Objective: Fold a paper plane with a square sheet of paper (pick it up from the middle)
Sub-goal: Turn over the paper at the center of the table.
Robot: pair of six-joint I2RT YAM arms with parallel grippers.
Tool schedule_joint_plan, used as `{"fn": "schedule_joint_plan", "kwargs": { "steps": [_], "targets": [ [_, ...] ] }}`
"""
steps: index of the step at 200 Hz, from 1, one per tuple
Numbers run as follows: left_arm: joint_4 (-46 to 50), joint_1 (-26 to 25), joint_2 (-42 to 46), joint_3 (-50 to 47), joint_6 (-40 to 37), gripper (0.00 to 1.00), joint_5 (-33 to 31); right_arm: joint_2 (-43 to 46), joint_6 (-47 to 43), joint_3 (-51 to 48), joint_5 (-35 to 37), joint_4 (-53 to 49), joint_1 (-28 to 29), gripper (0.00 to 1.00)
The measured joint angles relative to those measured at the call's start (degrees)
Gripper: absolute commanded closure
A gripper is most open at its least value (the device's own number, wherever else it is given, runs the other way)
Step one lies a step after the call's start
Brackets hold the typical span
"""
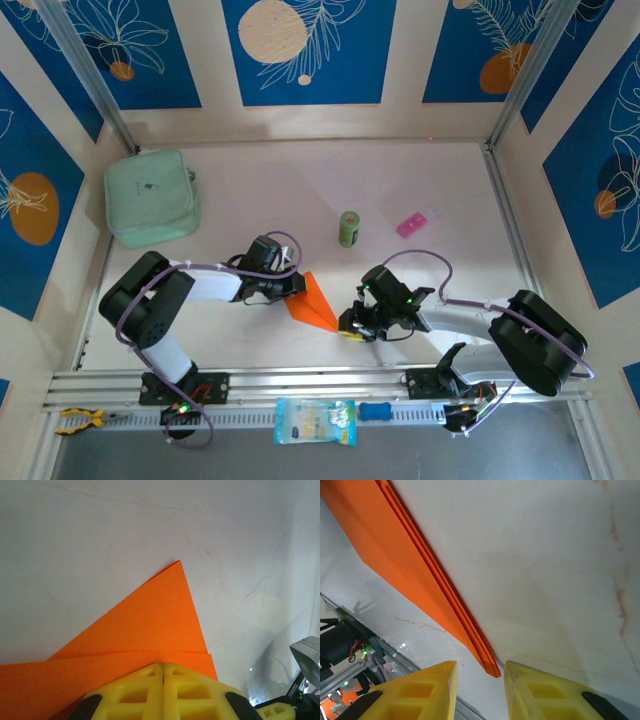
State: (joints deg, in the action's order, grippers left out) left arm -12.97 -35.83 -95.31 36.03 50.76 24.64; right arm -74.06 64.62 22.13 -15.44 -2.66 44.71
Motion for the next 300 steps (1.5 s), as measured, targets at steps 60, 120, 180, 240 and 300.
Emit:
{"fn": "schedule_joint_plan", "kwargs": {
  "steps": [60, 120, 180, 240, 300],
  "targets": [
    [-0.15, 0.09, 0.0, -0.07, 0.22, 0.94, 0.2, 0.31, 1.09, -1.31, -0.68, 2.91, -0.55, 0.69],
    [-1.03, 0.15, 0.0, -0.48, 0.44, 0.94, 0.39, 1.31, 1.49, -2.8, -0.28, 6.75, -1.36, 0.7],
    [-1.33, 0.22, 0.0, -0.63, 1.33, 0.93, 0.42, 3.1, 1.46, -3.54, 0.0, 8.33, -2.14, 0.7],
    [-1.62, 0.26, 0.0, -0.76, 1.51, 0.93, 0.46, 2.45, 1.46, -3.63, -0.26, 10.67, -2.43, 0.7],
    [-1.7, 0.31, 0.0, -0.81, 1.55, 0.94, 0.5, -0.31, 1.29, -3.63, -1.2, 12.33, -2.58, 0.71]
  ]
}}
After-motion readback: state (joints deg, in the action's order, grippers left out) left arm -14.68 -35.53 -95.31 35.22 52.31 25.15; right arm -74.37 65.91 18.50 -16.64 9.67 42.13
